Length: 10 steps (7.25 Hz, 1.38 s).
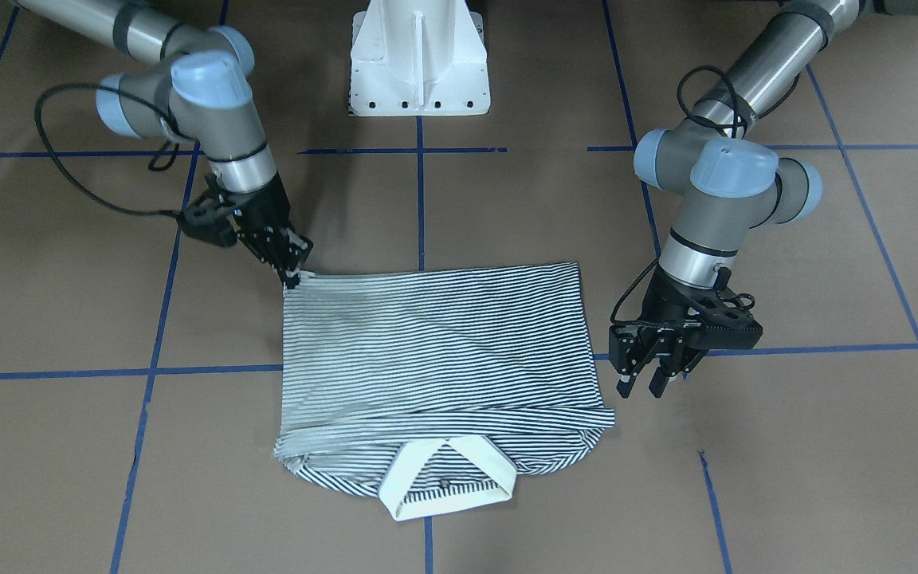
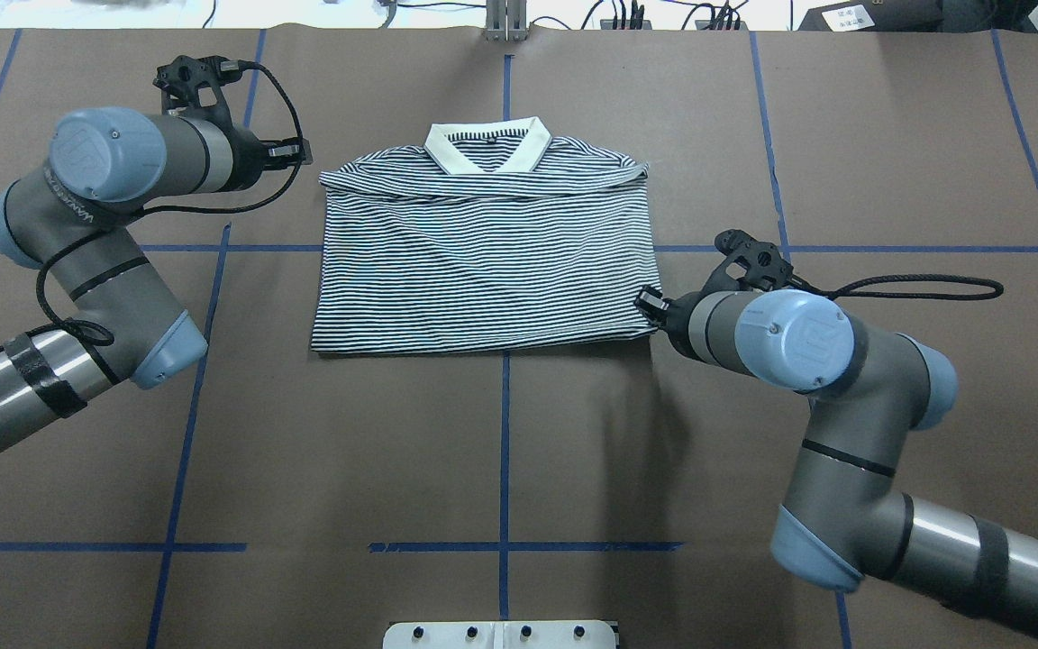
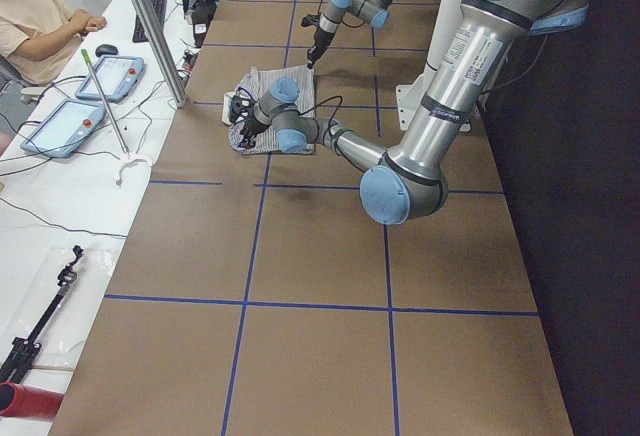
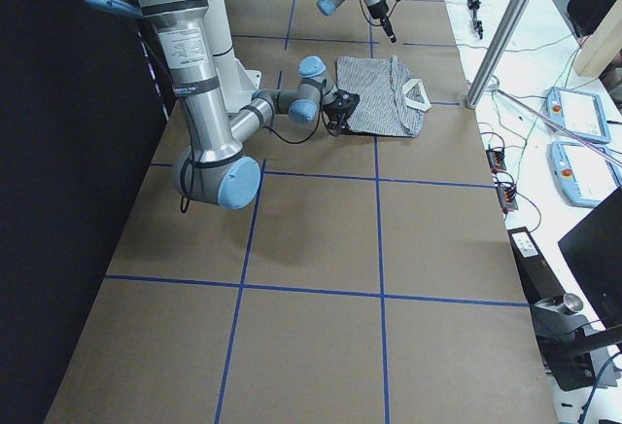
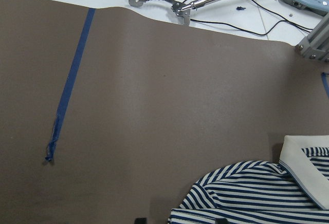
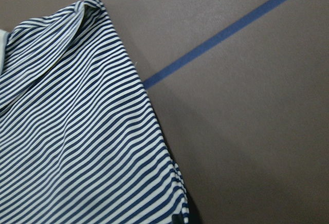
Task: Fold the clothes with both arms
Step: 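Drag the shirt's side edge toward the robot with the right gripper, rotating it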
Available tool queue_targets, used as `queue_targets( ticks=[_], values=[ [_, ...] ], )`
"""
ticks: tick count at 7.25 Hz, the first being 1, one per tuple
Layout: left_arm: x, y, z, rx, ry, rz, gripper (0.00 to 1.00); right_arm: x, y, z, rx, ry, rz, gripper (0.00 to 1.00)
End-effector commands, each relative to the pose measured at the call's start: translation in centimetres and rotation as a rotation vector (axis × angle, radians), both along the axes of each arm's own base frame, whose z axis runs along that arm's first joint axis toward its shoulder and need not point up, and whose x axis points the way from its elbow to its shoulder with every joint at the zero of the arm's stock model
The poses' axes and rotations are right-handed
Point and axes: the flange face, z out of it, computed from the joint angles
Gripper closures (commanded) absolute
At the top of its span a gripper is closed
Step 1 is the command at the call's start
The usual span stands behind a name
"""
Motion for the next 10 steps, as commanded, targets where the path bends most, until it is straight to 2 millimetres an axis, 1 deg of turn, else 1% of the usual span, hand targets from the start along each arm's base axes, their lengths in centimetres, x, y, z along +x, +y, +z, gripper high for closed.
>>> queue_targets(
  ticks=[1, 2, 3, 4, 5, 6, 7, 8, 9, 10],
  values=[
    [0.0, 0.0, -0.2, 0.001, 0.003, 0.000, 0.46, 4.7, 11.0, -3.5, -0.031, -0.083, -0.123, 1.00],
    [0.0, 0.0, -0.3, 0.002, 0.004, 0.000, 0.46, 5.5, 15.6, -5.7, -0.088, -0.137, -0.177, 1.00],
    [0.0, 0.0, -0.6, 0.005, 0.009, -0.001, 0.46, 8.3, 20.7, -6.9, -0.113, -0.129, -0.276, 1.00],
    [-0.2, 0.6, -2.1, 0.005, 0.045, -0.005, 0.46, 7.4, 25.0, -6.6, -0.132, -0.093, -0.376, 1.00],
    [-0.6, 2.2, -5.4, -0.018, 0.133, -0.011, 0.46, 6.3, 27.4, -5.7, -0.134, -0.063, -0.426, 0.01],
    [-0.2, 3.9, -6.9, -0.058, 0.174, 0.066, 0.46, 6.2, 26.9, -4.3, -0.121, 0.006, -0.388, 0.00],
    [0.9, 7.5, -7.5, -0.104, 0.234, 0.105, 0.46, 6.8, 24.2, -4.6, -0.084, 0.001, -0.282, 0.00],
    [2.3, 11.9, -7.2, -0.153, 0.270, 0.144, 0.46, 7.8, 20.2, -5.9, -0.007, -0.024, -0.109, 0.00],
    [3.3, 16.7, -6.3, -0.222, 0.305, 0.180, 0.41, 8.7, 16.2, -8.6, 0.050, -0.075, 0.030, 0.00],
    [4.3, 21.4, -5.9, -0.317, 0.315, 0.181, 0.40, 9.4, 10.6, -10.1, 0.047, -0.096, 0.093, 0.00]
  ],
)
